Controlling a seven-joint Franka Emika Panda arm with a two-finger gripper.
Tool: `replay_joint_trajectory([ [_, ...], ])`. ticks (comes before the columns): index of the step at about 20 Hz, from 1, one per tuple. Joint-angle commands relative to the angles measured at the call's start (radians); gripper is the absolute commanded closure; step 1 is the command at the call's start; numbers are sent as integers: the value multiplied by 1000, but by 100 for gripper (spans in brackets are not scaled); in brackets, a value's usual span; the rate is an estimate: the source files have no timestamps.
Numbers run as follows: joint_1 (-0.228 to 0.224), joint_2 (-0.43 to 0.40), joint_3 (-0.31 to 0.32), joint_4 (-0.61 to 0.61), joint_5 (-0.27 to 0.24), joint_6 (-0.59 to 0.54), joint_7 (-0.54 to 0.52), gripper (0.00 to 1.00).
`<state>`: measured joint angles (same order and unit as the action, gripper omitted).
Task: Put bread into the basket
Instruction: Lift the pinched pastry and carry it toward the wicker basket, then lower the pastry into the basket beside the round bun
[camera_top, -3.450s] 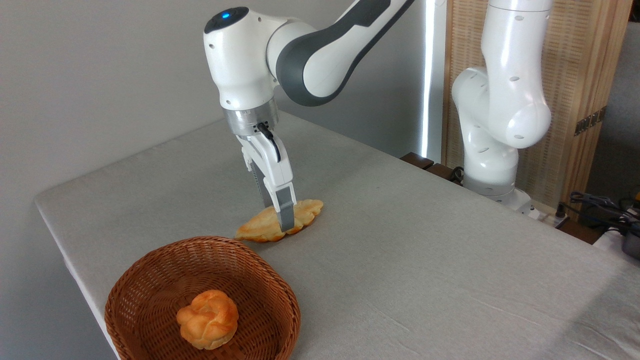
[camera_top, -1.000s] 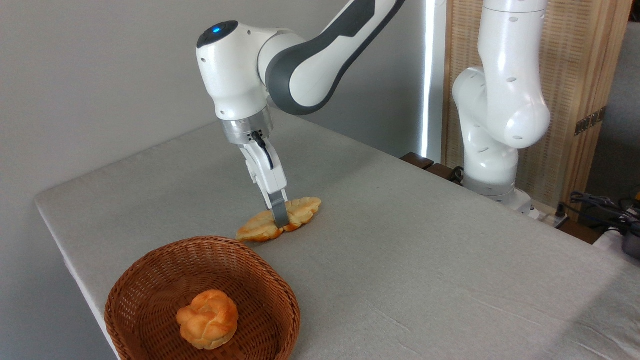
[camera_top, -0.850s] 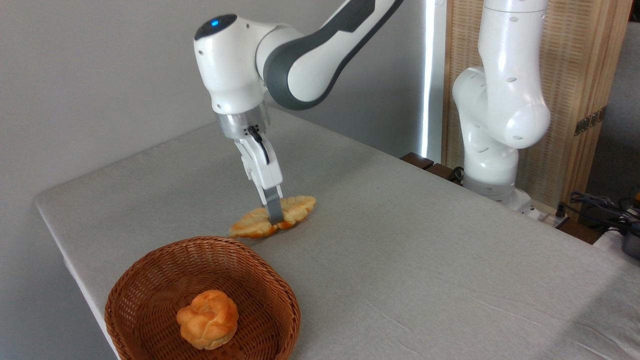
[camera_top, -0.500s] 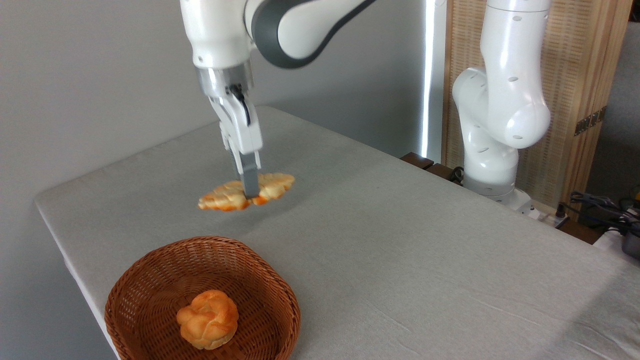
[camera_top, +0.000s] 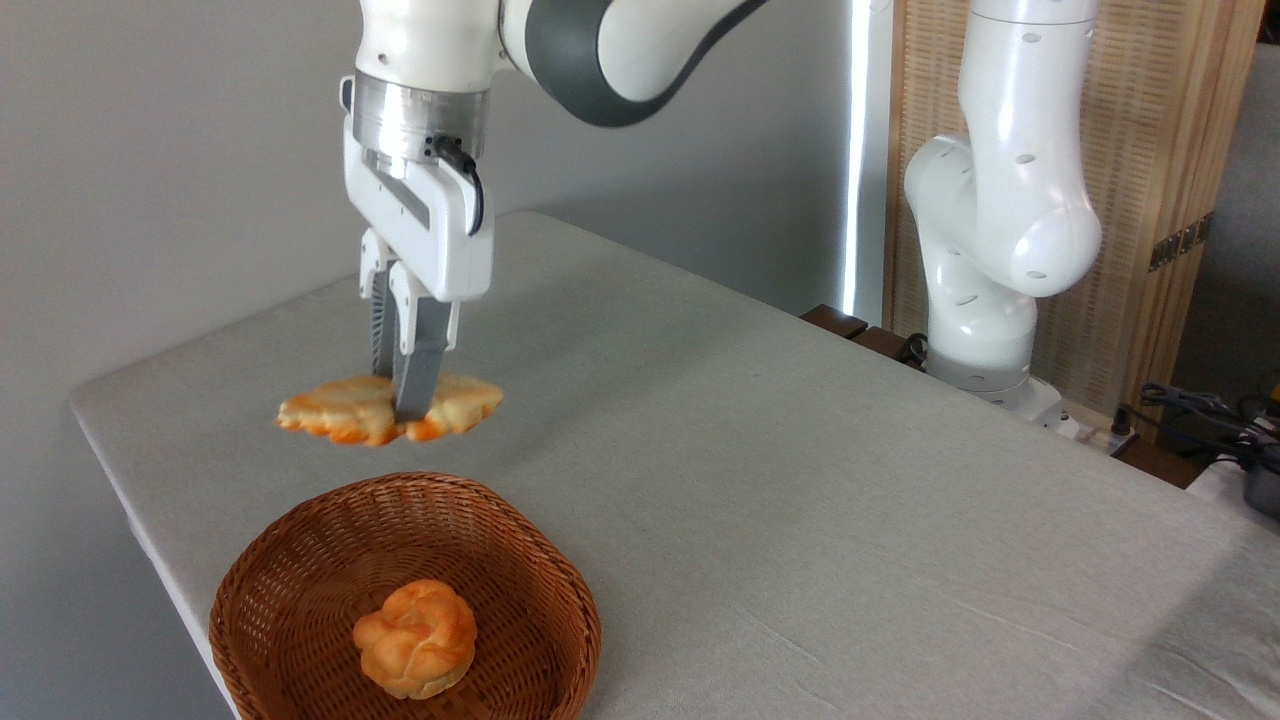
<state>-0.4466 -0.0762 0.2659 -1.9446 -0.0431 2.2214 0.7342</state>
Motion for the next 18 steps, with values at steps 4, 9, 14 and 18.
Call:
replay_joint_trajectory([
  [4,-4,93,44,12,-60,145,8,16],
  [9,-4,141,52,13,-60,155,10,0],
  [14,-6,156,52,13,-60,155,8,0],
  [18,-6,171,52,16,-60,155,8,0],
])
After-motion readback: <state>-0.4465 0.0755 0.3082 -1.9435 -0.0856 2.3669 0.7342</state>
